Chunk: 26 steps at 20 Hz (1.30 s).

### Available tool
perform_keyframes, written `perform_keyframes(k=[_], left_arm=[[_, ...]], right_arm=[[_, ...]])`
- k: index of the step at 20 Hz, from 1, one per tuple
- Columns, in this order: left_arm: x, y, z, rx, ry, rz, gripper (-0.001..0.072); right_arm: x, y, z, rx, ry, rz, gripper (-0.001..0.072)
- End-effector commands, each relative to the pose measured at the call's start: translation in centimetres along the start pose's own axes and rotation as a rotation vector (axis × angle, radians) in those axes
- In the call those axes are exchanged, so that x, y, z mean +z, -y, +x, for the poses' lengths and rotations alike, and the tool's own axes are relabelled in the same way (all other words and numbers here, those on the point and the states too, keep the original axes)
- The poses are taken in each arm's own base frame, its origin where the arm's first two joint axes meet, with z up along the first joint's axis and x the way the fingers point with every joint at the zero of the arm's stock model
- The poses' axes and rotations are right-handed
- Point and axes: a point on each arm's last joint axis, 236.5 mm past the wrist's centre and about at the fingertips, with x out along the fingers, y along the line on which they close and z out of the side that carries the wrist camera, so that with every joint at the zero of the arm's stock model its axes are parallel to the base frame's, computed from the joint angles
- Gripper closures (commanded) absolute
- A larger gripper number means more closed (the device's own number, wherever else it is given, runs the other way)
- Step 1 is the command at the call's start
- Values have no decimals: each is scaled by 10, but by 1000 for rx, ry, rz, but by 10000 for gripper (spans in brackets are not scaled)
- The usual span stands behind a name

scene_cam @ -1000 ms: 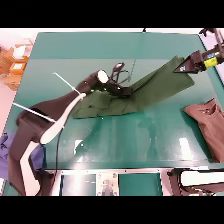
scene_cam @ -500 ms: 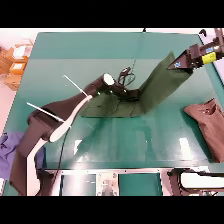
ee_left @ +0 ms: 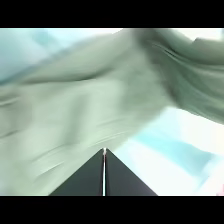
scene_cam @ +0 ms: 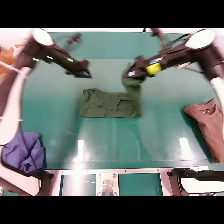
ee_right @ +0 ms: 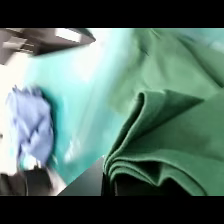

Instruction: Fold the shirts.

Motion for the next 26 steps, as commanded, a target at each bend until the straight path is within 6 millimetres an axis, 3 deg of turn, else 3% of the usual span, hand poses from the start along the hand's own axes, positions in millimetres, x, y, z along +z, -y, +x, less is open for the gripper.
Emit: perform_keyframes(k=[1, 3, 4, 5, 6, 7, 9, 11, 13, 15, 16, 18, 19, 21, 24, 26], left_arm=[[-9, -45, -90, 162, 86, -40, 679], [-9, -54, -107, 179, 118, -56, 679], [-10, -56, -108, 180, 116, -60, 679], [-10, -57, -108, 182, 115, -59, 679], [-10, -55, -108, 177, 115, -58, 679], [-10, -55, -107, 175, 114, -57, 679], [-10, -55, -107, 175, 112, -49, 680], [-14, -54, -107, 173, 94, -41, 679], [-15, -54, -107, 172, 91, -40, 679], [-15, -54, -107, 172, 91, -40, 679], [-15, -54, -107, 172, 91, -40, 679], [-14, -54, -107, 173, 94, -40, 679], [-14, -54, -107, 173, 96, -40, 679], [-14, -54, -107, 173, 97, -40, 679], [-13, -54, -107, 174, 98, -41, 679], [-14, -54, -107, 174, 97, -41, 679]], right_arm=[[16, -29, 91, 18, 139, -7, 696], [11, -32, 153, 10, 177, -14, 696], [6, -31, 186, 2, 201, -15, 645], [-2, -28, 214, -9, 213, -17, 434], [-12, -24, 236, -21, 211, -22, 155], [-19, -21, 244, -29, 185, -27, 123], [-13, 0, 220, -73, 133, -59, 123], [12, 34, 157, -125, 117, -30, 126], [32, 81, 78, -204, 120, 48, 126], [22, 135, 16, -303, 92, 142, 123], [5, 159, -1, -331, 56, 204, 120], [-45, 204, -4, -355, -18, 352, 120], [-70, 221, 7, -354, -53, 412, 119], [-101, 231, 39, -289, -80, 483, 119], [-112, 218, 87, -156, -107, 533, 120], [-98, 197, 113, -57, -83, 528, 121]])
